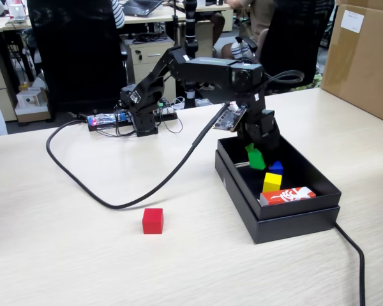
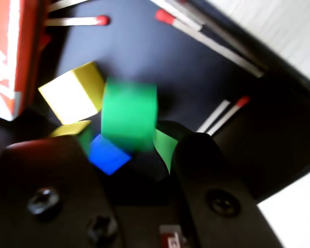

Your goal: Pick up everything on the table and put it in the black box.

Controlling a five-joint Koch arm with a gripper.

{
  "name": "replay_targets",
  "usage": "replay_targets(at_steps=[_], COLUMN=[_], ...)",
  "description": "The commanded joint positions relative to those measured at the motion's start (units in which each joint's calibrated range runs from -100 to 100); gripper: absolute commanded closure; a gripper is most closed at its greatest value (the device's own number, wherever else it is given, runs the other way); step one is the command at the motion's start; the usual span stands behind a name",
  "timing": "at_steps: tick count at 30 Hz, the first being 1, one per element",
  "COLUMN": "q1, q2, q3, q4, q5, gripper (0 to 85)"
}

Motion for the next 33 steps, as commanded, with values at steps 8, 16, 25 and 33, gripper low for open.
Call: replay_targets(at_steps=[8, 16, 25, 33], q1=[-1.81, -9.18, -19.88, -22.47], q2=[-17.78, -33.27, -30.40, -14.22], q3=[-0.17, -0.71, -5.34, -4.61], q4=[-1.01, -1.09, -1.09, -1.01], q5=[-0.83, -4.98, -6.98, -7.62], gripper=[47.1, 47.1, 46.7, 43.9])
